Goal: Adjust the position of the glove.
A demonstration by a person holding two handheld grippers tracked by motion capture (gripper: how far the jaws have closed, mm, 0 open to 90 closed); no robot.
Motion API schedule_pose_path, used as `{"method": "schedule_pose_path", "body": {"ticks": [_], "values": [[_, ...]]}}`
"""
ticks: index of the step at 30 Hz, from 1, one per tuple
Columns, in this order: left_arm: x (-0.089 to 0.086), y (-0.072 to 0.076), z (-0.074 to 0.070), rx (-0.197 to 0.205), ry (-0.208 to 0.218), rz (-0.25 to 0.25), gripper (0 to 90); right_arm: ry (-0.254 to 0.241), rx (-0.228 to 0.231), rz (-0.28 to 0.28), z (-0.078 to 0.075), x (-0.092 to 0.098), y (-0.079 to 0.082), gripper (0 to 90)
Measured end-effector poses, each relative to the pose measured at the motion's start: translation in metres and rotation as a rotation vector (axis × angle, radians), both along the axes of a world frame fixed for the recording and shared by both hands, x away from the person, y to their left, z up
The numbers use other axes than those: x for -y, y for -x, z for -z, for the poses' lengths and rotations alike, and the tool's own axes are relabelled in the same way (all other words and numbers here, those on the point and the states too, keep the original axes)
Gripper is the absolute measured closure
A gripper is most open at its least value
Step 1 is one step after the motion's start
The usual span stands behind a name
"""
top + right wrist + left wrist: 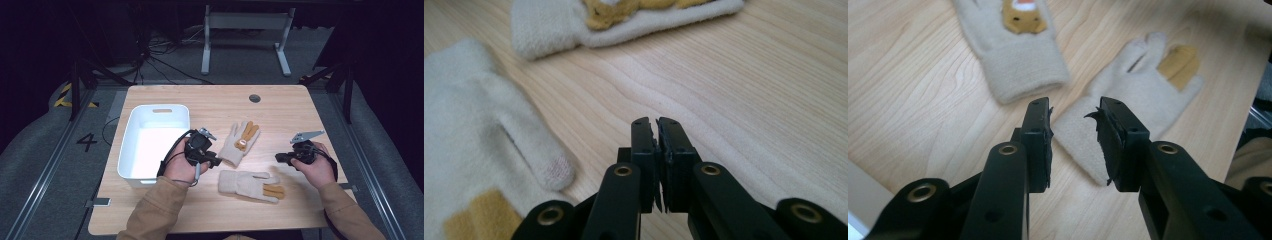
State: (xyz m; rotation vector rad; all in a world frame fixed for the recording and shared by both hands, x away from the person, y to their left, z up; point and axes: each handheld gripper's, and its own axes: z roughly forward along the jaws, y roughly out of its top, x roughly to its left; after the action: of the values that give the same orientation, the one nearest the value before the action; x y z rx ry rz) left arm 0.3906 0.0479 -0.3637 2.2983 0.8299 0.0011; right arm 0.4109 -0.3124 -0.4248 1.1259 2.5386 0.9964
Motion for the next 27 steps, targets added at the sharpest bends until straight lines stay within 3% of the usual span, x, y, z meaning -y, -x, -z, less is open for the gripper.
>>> {"method": "schedule_pose_path", "body": {"ticks": [5,10,13,16,24,27], "values": [[-0.001,0.004,-0.008,0.003,0.001,0.052,61.5,-0.012,-0.010,0.013,-0.003,-0.002,-0.002,89.0],[-0.007,0.004,-0.009,-0.007,0.000,0.044,59.9,0.000,-0.005,-0.011,-0.011,-0.006,-0.007,89.4],[-0.007,0.005,-0.008,-0.001,-0.009,0.068,59.9,0.005,-0.006,-0.019,-0.013,-0.008,-0.011,89.3],[-0.009,0.007,-0.009,-0.001,0.017,0.052,59.1,-0.015,-0.010,-0.041,-0.015,-0.015,-0.018,89.4],[-0.014,0.011,-0.006,0.001,0.049,0.051,55.8,-0.006,0.000,-0.076,-0.019,-0.031,-0.033,89.6],[-0.017,0.015,-0.004,0.004,0.064,0.050,54.5,0.015,0.002,-0.094,-0.019,-0.041,-0.049,89.9]]}}
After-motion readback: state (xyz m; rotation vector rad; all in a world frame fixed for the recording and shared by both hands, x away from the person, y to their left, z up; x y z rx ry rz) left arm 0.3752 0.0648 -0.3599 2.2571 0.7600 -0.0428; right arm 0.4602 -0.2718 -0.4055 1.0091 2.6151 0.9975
